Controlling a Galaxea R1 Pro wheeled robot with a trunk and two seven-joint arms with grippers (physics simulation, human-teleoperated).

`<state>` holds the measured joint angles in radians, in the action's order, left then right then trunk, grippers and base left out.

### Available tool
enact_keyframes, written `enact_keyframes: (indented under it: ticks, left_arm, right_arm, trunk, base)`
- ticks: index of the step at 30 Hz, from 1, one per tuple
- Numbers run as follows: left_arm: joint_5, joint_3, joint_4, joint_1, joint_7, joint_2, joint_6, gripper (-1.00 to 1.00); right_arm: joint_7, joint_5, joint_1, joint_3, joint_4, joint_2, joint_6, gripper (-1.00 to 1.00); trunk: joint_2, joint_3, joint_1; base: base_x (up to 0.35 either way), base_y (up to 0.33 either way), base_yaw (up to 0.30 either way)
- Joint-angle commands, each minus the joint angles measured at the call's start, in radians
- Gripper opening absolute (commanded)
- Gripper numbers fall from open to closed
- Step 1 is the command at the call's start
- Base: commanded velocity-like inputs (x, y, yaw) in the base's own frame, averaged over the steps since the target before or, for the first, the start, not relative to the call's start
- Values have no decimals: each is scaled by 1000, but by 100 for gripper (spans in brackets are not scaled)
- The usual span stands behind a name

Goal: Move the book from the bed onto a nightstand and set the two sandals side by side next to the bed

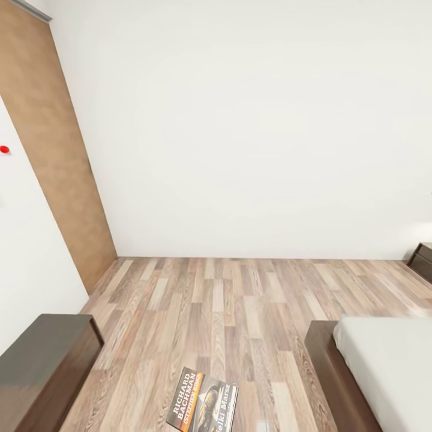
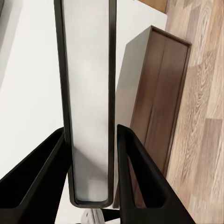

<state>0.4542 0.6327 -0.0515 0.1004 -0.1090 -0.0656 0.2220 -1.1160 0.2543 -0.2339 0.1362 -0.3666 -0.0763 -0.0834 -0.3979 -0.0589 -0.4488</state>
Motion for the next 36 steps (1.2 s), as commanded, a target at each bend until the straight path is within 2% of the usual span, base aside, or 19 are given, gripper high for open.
enact_keyframes:
  ticks: [1, 16, 26, 36]
  left_arm:
    - [11, 7, 1, 1, -5, 0, 3, 100]
    - [8, 7, 1, 1, -5, 0, 6, 100]
    - [8, 7, 1, 1, -5, 0, 6, 100]
    - [8, 7, 2, 1, -5, 0, 6, 100]
  right_arm:
    - [-4, 5, -1, 3, 0, -1, -9, -100]
    - [-4, 5, -1, 3, 0, -1, -9, -100]
    - [-4, 5, -1, 3, 0, 0, -9, -100]
    - [-4, 5, -1, 3, 0, -1, -9, -100]
  trunk:
    - [-2, -2, -1]
    - [-2, -2, -1]
    - [-2, -2, -1]
    - [-2, -2, -1]
  base:
    - [338, 0, -13]
    - [338, 0, -8]
    - [338, 0, -127]
    - [338, 0, -34]
